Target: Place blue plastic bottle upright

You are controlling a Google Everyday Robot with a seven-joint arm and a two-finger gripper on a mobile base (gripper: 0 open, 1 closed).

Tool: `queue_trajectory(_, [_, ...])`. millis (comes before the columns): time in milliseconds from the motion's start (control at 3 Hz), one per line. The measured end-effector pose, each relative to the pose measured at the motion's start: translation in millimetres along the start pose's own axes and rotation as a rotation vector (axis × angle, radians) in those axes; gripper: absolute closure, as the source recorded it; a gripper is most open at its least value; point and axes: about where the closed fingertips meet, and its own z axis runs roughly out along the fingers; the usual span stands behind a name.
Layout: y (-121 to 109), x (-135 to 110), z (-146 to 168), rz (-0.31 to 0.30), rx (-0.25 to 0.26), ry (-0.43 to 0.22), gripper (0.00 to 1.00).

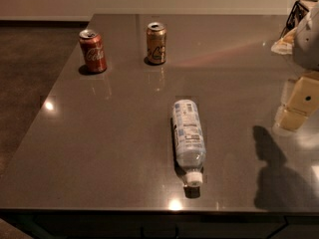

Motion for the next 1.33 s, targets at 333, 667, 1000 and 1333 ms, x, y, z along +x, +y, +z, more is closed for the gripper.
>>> queue_trajectory(333, [0,0,0,0.000,0.000,0.000,0.00])
queue_trajectory(667, [1,-14,0,-0.056,-0.004,-0.030,0.00])
queue_trajectory(1000, [4,-37,0,-0.176,-0.020,-0.097,0.00])
queue_trajectory(1333, [11,-58,0,-0.351,-0.025,-0.135,0.00])
